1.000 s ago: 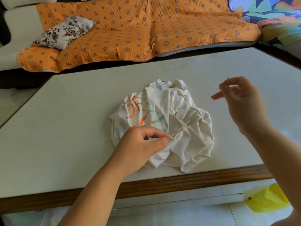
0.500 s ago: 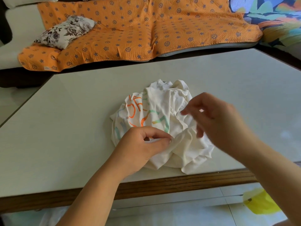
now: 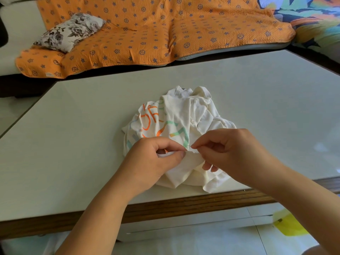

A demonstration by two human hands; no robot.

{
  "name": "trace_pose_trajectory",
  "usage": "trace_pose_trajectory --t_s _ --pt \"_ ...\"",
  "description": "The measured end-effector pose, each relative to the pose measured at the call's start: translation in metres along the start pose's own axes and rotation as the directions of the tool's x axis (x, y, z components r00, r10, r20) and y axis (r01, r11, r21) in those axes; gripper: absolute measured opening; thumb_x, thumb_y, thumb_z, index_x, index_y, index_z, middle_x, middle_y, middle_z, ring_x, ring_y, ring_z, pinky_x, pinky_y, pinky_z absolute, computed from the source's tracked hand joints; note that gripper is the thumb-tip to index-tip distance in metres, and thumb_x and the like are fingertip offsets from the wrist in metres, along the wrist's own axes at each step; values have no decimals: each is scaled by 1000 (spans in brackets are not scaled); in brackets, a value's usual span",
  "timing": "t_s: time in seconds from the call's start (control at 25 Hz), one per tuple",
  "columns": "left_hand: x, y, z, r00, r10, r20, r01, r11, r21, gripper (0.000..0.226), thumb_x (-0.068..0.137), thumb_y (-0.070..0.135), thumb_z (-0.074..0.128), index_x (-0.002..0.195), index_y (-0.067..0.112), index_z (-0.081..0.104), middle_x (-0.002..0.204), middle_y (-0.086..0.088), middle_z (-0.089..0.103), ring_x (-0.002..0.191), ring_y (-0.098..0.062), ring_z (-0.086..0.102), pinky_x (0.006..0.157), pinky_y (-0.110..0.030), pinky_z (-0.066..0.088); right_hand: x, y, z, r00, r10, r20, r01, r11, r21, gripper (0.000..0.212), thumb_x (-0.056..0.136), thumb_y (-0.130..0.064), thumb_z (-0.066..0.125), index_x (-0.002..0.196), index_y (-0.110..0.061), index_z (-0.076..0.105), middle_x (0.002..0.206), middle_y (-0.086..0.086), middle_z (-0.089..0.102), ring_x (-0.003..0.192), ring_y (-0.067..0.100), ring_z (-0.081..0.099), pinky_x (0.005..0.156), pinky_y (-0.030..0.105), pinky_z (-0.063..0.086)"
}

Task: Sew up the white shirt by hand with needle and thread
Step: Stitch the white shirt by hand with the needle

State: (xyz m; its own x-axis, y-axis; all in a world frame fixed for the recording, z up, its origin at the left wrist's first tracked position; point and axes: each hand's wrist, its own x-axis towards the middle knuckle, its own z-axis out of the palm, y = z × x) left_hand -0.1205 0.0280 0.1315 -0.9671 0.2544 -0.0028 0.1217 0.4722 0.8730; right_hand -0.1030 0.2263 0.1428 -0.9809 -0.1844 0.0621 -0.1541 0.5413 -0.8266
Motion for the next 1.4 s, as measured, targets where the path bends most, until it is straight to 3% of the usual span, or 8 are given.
trace_pose_trajectory --t_s 0.24,0.44,0.76,1.08,1.28,1.4 --pt "-1 -2 0 999 22 -34 -21 1000 11 16 83 27 72 80 43 74 80 10 72 78 -8 64 69 -12 47 -1 -4 0 999 15 44 -13 998 -55 19 89 -11 61 86 -24 75 65 -16 70 53 -3 65 56 10 51" --pt "-1 0 -1 999 21 -33 -20 1000 20 18 83 25 73 76 42 75 76 15 70 71 3 60 66 -7 43 -1 -6 1 998 22 52 -20 999 -46 20 89 -11 61 85 -27 73 64 -16 70 54 -2 66 60 14 55" --pt "-2 2 -2 1000 17 -17 -17 999 31 15 84 25 71 77 38 75 77 20 70 77 3 62 67 -6 44 -3 -7 0 996 31 80 -28 999 -40 22 89 -11 61 84 -29 73 64 -14 71 55 -2 66 60 17 55" --pt "-1 -1 -4 1000 -23 6 23 999 28 13 86 27 71 83 39 76 89 20 72 88 3 64 81 -16 52 -2 -3 2 997 21 75 -15 996 -83 23 94 -16 59 84 -35 69 63 -6 72 56 -1 65 57 15 54" --pt "1 -3 -3 999 -43 22 44 998 -36 11 84 26 73 82 37 77 87 14 74 86 0 66 83 -20 52 -2 -2 4 998 11 69 -8 999 -47 19 95 -19 59 85 -33 68 64 -7 71 53 2 63 55 10 48" --pt "2 -2 0 997 -48 56 57 983 -173 9 71 35 76 80 36 78 86 8 75 88 -8 69 86 -27 53 -2 -2 7 997 26 76 -30 998 54 17 94 -17 59 87 -29 68 64 -3 72 51 4 62 55 9 46"
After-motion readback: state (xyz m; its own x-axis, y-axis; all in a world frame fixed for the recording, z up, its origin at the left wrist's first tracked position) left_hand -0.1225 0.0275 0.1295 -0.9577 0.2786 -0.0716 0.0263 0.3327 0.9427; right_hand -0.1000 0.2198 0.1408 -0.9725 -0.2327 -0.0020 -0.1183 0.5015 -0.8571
